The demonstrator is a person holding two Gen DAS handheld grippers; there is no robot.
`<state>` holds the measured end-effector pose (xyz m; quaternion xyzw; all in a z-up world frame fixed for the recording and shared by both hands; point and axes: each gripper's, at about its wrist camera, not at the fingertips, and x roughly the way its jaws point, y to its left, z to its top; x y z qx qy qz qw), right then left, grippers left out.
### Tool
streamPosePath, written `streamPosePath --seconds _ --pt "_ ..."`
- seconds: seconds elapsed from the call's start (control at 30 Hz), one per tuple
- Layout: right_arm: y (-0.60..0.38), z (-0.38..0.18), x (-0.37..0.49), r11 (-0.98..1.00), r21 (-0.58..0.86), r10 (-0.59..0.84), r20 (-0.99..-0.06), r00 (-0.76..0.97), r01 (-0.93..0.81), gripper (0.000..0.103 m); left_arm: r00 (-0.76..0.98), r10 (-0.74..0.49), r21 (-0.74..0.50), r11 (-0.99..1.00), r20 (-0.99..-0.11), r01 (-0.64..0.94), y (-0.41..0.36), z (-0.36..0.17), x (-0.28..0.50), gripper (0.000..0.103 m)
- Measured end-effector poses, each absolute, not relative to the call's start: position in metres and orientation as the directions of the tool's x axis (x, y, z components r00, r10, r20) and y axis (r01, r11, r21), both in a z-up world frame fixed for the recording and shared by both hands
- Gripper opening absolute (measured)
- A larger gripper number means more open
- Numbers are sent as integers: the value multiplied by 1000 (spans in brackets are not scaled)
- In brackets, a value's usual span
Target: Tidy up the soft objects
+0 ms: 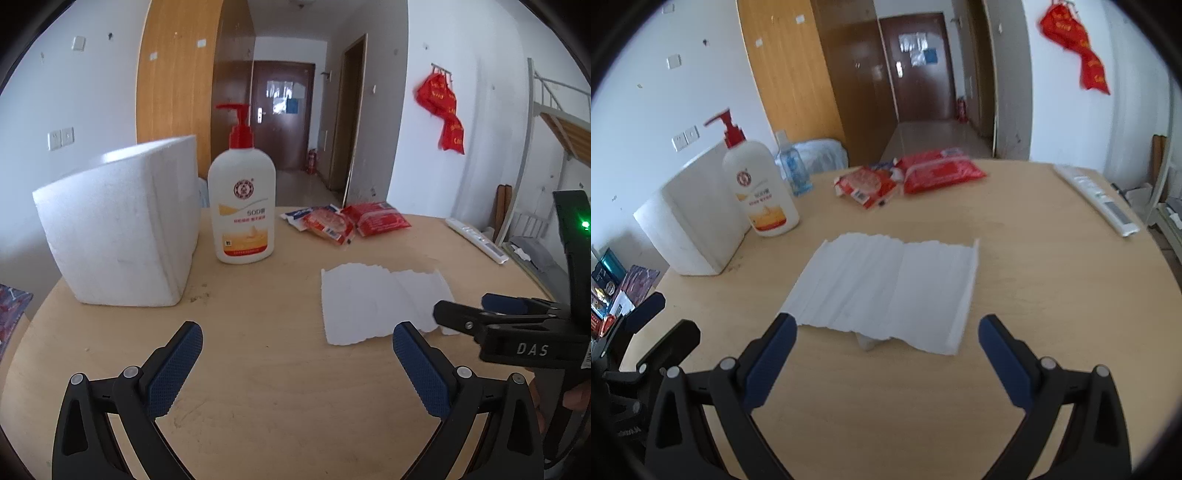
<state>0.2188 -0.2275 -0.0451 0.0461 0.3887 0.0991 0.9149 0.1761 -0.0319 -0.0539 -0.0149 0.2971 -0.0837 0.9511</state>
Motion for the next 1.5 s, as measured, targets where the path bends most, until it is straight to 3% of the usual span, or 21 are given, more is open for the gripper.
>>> streamPosePath --seconds 0.67,0.73,0.8,0.93,1.07,1.13,1.17,1.5 --pt "-209 -70 266 978 139 205 -797 568 -158 99 761 -153 -104 988 -631 112 -25 -67 193 103" --pt "-208 -71 265 979 125 194 -802 565 -159 92 758 -149 -102 989 -635 109 -24 -68 194 103" --pt "-209 -75 268 980 123 190 -814 548 -158 71 754 -148 -103 989 -639 107 -24 -69 195 103" --pt "-207 -75 268 981 98 175 -818 549 -166 60 754 -149 -107 989 -640 104 -23 -69 194 103" --pt "-208 -74 268 971 144 227 -813 537 -192 27 757 -148 -109 989 -636 102 -23 -69 196 103" --pt "-205 -71 266 967 142 237 -805 544 -212 21 754 -159 -108 987 -637 117 -26 -67 196 103" --pt "-206 -69 264 965 148 245 -796 554 -215 12 756 -159 -105 987 -635 120 -27 -66 195 103" --pt "-229 -49 251 928 277 373 -722 584 -249 8 754 -155 -95 988 -638 122 -38 -60 195 103"
